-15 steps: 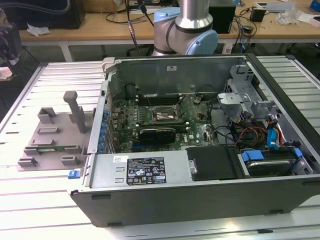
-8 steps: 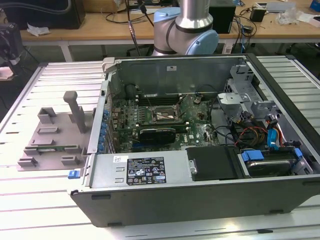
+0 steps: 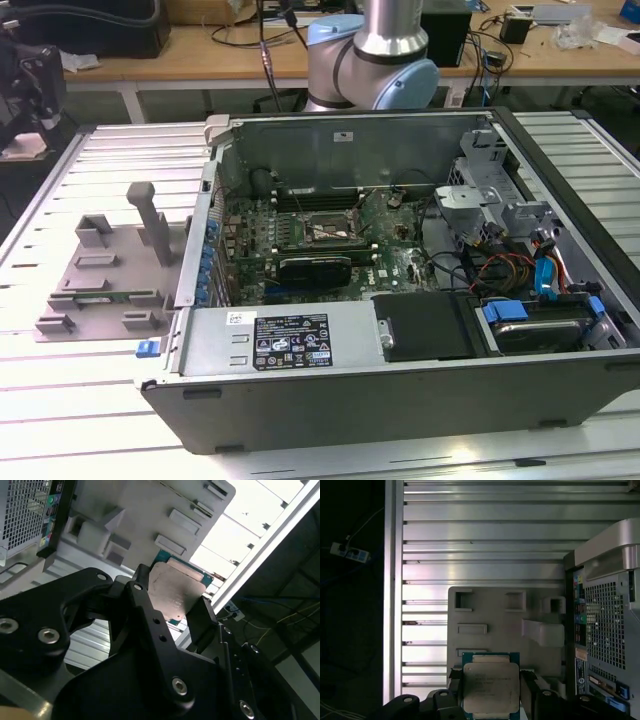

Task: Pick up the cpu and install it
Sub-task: 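Pick up the cpu and move it towards the insertion slot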

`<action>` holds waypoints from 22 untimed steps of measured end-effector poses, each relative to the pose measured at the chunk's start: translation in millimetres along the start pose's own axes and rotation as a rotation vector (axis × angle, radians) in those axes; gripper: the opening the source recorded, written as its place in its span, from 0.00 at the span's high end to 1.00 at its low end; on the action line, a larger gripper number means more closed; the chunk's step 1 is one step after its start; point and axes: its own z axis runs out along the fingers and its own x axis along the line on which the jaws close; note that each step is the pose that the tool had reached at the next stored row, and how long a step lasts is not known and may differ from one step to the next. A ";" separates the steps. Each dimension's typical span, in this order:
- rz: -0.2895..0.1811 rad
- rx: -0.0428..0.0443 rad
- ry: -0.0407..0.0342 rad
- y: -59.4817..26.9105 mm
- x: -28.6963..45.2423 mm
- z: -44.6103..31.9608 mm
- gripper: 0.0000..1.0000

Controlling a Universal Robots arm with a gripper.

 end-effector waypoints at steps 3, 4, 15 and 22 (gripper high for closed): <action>0.000 0.0000 -0.0002 0.1 -8.8 0.1 0.45; 0.000 0.0000 -0.0001 0.1 -11.8 0.0 0.45; 0.000 -0.0001 -0.0001 0.0 -49.7 -0.1 0.45; 0.000 0.0000 0.0000 -0.4 -109.0 -0.3 0.45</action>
